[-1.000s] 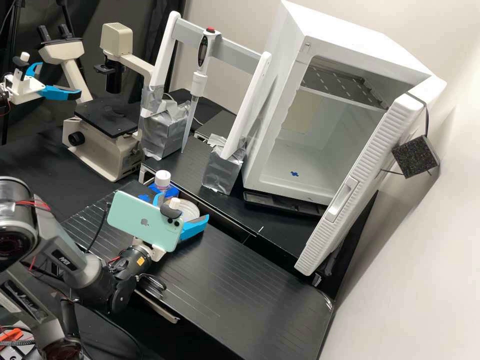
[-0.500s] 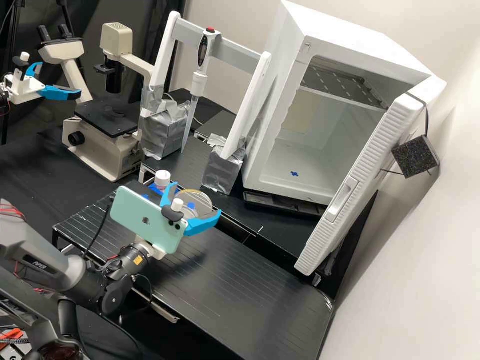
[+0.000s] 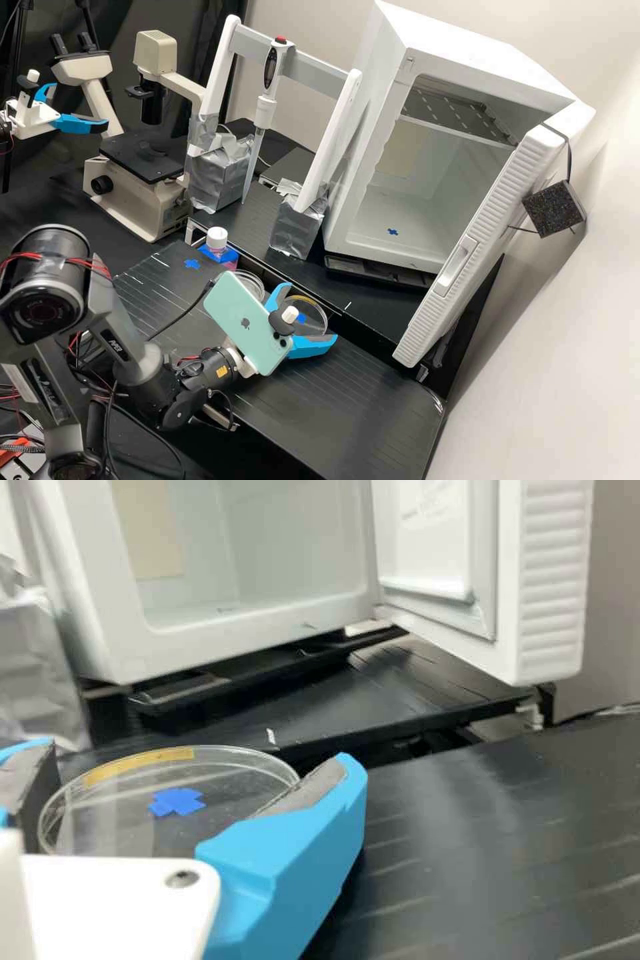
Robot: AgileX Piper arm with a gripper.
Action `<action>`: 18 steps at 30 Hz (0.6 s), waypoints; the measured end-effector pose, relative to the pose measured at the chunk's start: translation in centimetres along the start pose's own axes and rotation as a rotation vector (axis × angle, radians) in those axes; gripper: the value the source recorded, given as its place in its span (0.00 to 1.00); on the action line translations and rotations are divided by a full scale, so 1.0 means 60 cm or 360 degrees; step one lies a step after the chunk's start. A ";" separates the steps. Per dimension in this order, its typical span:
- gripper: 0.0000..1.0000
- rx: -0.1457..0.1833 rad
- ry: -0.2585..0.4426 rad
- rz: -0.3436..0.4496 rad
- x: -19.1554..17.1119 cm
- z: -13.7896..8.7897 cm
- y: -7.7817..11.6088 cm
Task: Open the lid
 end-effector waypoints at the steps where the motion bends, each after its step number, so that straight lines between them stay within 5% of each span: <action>1: 0.00 0.0000 -0.0003 -0.0003 0.002 0.002 0.000; 6: 0.00 -0.0043 -0.0002 0.0007 0.008 0.009 0.000; 7: 1.00 -0.0046 -0.0005 0.0008 0.008 0.010 0.000; 18: 1.00 -0.0082 -0.0010 0.0007 0.009 0.012 -0.003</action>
